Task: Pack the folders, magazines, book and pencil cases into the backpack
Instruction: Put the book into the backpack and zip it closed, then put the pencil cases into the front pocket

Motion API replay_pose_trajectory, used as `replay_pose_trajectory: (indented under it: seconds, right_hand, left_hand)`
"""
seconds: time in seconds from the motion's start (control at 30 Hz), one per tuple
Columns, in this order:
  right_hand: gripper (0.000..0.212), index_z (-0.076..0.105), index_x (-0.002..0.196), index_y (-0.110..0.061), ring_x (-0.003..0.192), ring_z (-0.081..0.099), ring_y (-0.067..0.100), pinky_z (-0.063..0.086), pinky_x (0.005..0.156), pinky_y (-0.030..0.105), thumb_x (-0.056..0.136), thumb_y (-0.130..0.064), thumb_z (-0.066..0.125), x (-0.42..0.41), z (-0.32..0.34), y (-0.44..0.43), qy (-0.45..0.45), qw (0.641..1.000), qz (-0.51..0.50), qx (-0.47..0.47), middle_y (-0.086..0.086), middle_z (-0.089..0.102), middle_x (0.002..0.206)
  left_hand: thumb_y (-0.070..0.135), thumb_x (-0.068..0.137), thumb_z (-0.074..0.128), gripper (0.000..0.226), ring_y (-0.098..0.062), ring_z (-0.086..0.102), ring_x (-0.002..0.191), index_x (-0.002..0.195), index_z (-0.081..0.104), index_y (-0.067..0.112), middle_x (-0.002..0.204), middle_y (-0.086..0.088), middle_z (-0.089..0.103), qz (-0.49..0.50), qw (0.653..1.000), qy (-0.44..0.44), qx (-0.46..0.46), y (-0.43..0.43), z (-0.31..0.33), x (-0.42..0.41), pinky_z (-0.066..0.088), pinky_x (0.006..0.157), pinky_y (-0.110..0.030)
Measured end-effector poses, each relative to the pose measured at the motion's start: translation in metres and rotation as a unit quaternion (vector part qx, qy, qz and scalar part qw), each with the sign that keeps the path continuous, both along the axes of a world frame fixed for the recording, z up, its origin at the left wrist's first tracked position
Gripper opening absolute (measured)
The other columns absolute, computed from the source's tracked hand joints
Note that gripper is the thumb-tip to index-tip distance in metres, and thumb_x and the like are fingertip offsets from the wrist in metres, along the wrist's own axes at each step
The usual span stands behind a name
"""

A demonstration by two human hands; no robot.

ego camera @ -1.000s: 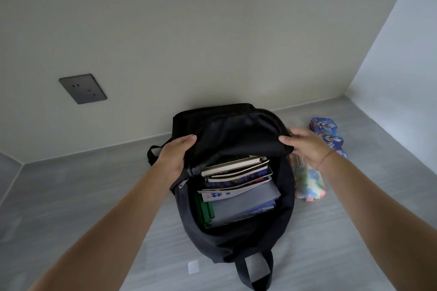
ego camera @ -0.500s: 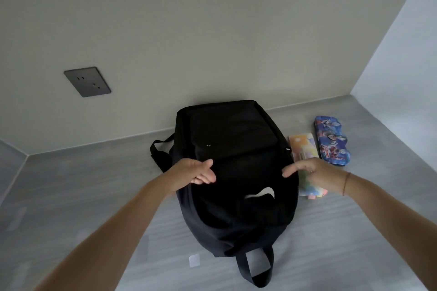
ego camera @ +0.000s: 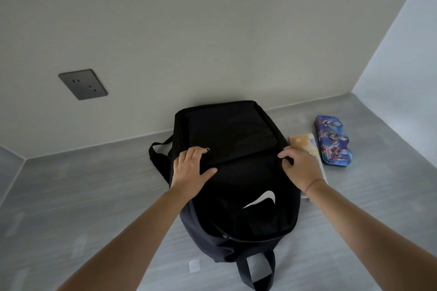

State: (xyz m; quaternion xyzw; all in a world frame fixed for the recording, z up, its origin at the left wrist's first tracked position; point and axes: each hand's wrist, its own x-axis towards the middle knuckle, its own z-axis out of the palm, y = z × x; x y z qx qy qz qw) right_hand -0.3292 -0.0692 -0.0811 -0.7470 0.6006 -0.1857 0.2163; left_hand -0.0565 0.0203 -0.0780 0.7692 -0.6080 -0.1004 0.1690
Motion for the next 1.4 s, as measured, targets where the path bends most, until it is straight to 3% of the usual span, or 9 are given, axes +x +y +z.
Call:
replay_pose_trajectory:
  seconds: [0.07, 0.17, 0.4, 0.57, 0.87, 1.03, 1.2, 1.3, 1.4]
  right_hand:
    - [0.019, 0.071, 0.089, -0.021, 0.087, 0.064, 0.021, 0.05, 0.085, 0.038, 0.084, -0.013, 0.054, 0.006, 0.013, -0.005, 0.003, 0.996, -0.04, -0.085, -0.002, 0.071, 0.094]
    - [0.017, 0.07, 0.091, -0.02, 0.097, 0.059, 0.025, 0.046, 0.086, 0.038, 0.083, -0.015, 0.056, 0.034, 0.03, -0.022, 0.015, 0.99, 0.011, -0.143, 0.0, 0.069, 0.096]
    - [0.048, 0.046, 0.134, -0.027, 0.137, 0.032, 0.023, 0.009, 0.118, 0.05, 0.09, -0.044, 0.049, 0.113, 0.029, -0.046, 0.17, 0.945, 0.267, 0.079, 0.001, 0.046, 0.14]
    - [0.027, 0.066, 0.092, -0.022, 0.091, 0.059, 0.016, 0.045, 0.093, 0.039, 0.091, -0.039, 0.045, 0.087, 0.02, -0.028, 0.094, 0.953, 0.288, 0.011, -0.002, 0.064, 0.094]
    - [0.045, 0.054, 0.128, -0.017, 0.107, 0.059, 0.009, 0.034, 0.112, 0.036, 0.086, -0.03, 0.041, 0.043, -0.033, 0.028, 0.064, 0.948, 0.261, -0.171, -0.005, 0.058, 0.115]
    - [0.048, 0.048, 0.134, -0.016, 0.114, 0.055, 0.009, 0.031, 0.113, 0.037, 0.087, -0.027, 0.043, 0.04, -0.037, 0.032, 0.06, 0.947, 0.267, -0.171, -0.004, 0.056, 0.122]
    - [0.048, 0.047, 0.134, -0.016, 0.118, 0.054, 0.01, 0.036, 0.111, 0.039, 0.087, -0.025, 0.043, 0.031, -0.035, 0.028, 0.027, 0.953, 0.261, -0.153, -0.004, 0.057, 0.127]
    - [0.047, 0.048, 0.134, -0.018, 0.123, 0.048, 0.008, 0.037, 0.11, 0.036, 0.088, -0.026, 0.044, 0.024, -0.029, 0.023, -0.013, 0.962, 0.222, -0.161, -0.003, 0.054, 0.134]
    - [0.041, 0.056, 0.127, -0.016, 0.123, 0.049, 0.012, 0.038, 0.106, 0.029, 0.088, -0.025, 0.047, 0.01, -0.022, 0.01, -0.079, 0.973, 0.137, -0.169, 0.0, 0.055, 0.132]
  left_hand:
    - [0.05, 0.088, 0.054, 0.058, -0.02, 0.035, 0.131, 0.137, 0.039, 0.024, 0.136, 0.005, 0.046, 0.037, 0.999, -0.013, -0.013, -0.012, 0.005, -0.001, 0.024, 0.111, -0.04]
    - [0.048, 0.088, 0.056, 0.051, -0.023, 0.037, 0.127, 0.131, 0.05, 0.021, 0.131, -0.001, 0.047, 0.103, 0.995, -0.002, 0.007, -0.029, 0.013, -0.003, 0.027, 0.108, -0.039]
    - [0.05, 0.085, 0.059, 0.031, -0.019, 0.037, 0.123, 0.104, 0.066, 0.026, 0.122, 0.004, 0.047, 0.06, 0.997, -0.03, 0.04, -0.036, 0.016, 0.004, 0.027, 0.107, -0.037]
    - [0.05, 0.089, 0.052, 0.031, -0.017, 0.039, 0.12, 0.093, 0.07, 0.025, 0.117, 0.008, 0.052, 0.016, 0.998, -0.064, 0.025, -0.048, 0.024, 0.005, 0.027, 0.105, -0.035]
    - [0.058, 0.084, 0.054, 0.047, -0.015, 0.048, 0.119, 0.121, 0.056, 0.029, 0.122, 0.008, 0.056, -0.057, 0.984, -0.16, 0.052, -0.087, 0.014, -0.022, 0.027, 0.105, -0.037]
    - [0.026, 0.094, 0.046, 0.029, -0.02, 0.056, 0.108, 0.117, 0.06, 0.015, 0.116, -0.002, 0.06, -0.131, 0.972, -0.179, 0.076, -0.099, 0.014, -0.02, 0.042, 0.095, -0.032]
    - [0.011, 0.085, 0.059, 0.023, -0.02, 0.064, 0.093, 0.104, 0.07, 0.013, 0.099, -0.004, 0.07, -0.03, 0.999, 0.037, 0.0, -0.111, 0.034, -0.013, 0.05, 0.083, -0.027]
    - [0.011, 0.081, 0.066, 0.017, -0.005, 0.061, 0.072, 0.095, 0.074, 0.016, 0.079, 0.005, 0.068, 0.062, 0.969, 0.224, -0.079, -0.112, 0.058, -0.01, 0.043, 0.07, -0.011]
    - [0.012, 0.081, 0.068, 0.015, 0.0, 0.059, 0.068, 0.093, 0.074, 0.019, 0.075, 0.011, 0.066, 0.059, 0.955, 0.282, -0.073, -0.108, 0.067, -0.017, 0.042, 0.068, -0.009]
